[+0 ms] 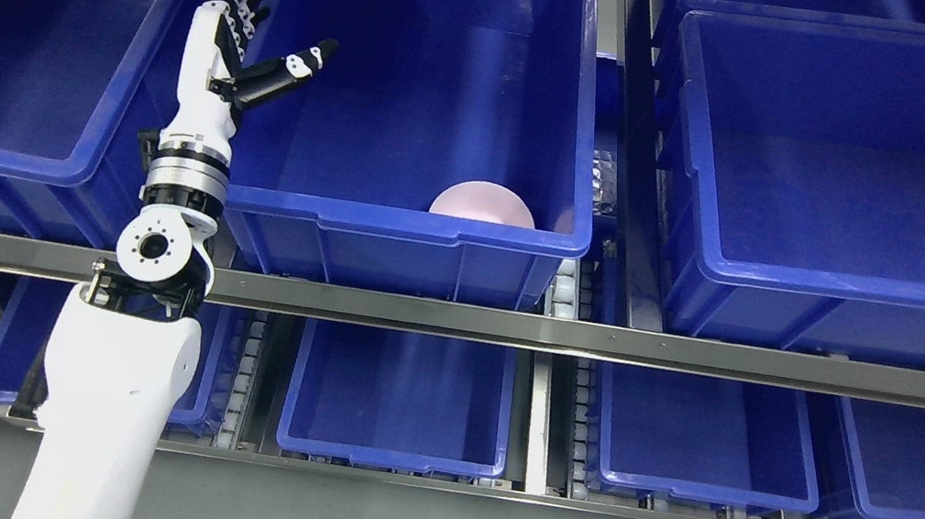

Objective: Stack pink IKEA bowls on left shelf middle

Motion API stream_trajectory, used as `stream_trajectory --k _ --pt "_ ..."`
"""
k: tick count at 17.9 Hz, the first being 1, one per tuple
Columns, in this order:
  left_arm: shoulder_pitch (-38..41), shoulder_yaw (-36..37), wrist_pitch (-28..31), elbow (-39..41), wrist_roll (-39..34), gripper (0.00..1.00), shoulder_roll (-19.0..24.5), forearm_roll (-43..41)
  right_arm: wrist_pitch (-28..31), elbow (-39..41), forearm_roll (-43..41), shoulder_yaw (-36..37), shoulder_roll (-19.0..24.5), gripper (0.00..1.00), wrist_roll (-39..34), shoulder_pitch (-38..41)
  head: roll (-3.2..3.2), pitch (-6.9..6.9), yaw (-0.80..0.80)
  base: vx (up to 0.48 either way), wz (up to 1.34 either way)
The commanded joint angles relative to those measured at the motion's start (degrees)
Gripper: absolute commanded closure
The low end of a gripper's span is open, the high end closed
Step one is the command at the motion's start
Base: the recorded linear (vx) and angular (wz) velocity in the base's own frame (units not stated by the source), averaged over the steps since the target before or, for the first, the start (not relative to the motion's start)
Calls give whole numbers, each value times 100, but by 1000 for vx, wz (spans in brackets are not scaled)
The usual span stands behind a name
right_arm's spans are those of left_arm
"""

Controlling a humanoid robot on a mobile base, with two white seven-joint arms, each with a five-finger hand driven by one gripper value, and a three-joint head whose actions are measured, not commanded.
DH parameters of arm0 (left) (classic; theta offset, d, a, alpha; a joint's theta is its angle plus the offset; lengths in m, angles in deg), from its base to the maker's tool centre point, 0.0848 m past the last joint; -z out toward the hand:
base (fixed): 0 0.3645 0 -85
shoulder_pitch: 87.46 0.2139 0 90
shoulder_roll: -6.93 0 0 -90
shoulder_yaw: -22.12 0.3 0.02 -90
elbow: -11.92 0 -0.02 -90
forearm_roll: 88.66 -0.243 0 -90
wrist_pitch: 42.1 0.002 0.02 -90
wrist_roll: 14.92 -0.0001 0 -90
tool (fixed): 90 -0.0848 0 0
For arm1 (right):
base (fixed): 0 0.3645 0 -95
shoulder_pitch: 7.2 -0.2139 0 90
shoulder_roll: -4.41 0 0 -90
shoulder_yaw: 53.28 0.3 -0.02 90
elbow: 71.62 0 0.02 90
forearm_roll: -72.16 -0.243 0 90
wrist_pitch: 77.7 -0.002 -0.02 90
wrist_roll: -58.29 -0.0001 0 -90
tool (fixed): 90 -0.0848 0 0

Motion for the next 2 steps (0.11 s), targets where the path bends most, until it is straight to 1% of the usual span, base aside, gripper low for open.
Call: stream_trajectory --k 1,2 --pt "189 282 47 708 28 6 95 44 -1 0 44 53 -100 0 2 0 0 0 0 -8 -21" --pt "189 282 47 708 28 6 95 44 -1 0 44 53 -100 0 2 0 0 0 0 -8 -21"
